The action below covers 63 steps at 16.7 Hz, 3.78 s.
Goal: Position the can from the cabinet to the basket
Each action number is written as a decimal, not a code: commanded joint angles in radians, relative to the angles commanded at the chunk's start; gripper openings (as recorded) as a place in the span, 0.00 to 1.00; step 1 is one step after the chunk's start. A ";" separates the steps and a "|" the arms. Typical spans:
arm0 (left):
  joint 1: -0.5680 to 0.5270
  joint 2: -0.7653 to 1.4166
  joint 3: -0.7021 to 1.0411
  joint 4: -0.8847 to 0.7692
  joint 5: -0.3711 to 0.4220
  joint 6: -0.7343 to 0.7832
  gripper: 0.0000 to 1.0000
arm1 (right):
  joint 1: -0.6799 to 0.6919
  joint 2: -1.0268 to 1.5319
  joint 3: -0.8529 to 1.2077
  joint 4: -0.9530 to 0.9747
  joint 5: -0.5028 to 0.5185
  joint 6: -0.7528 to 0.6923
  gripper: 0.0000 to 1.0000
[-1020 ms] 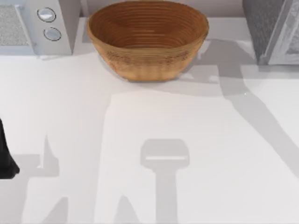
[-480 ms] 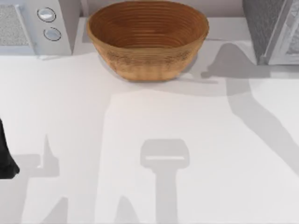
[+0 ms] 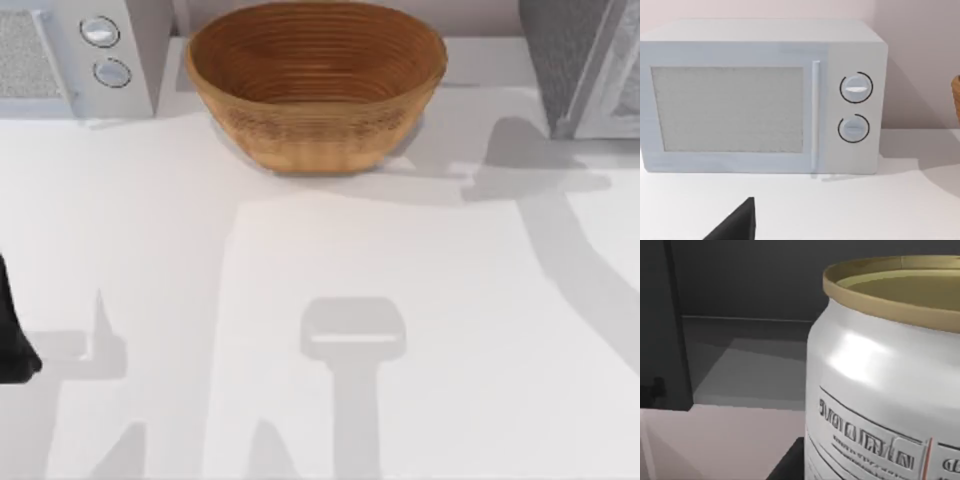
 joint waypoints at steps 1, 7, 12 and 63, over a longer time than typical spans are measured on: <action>0.000 0.000 0.000 0.000 0.000 0.000 1.00 | -0.028 -0.055 -0.098 0.027 -0.043 0.000 0.00; 0.000 0.000 0.000 0.000 0.000 0.000 1.00 | -0.218 -0.438 -0.723 0.226 -0.276 -0.001 0.00; 0.000 0.000 0.000 0.000 0.000 0.000 1.00 | -0.370 -0.759 -1.189 0.405 -0.404 -0.007 0.00; 0.000 0.000 0.000 0.000 0.000 0.000 1.00 | 0.181 1.141 0.029 1.121 0.293 -0.006 0.00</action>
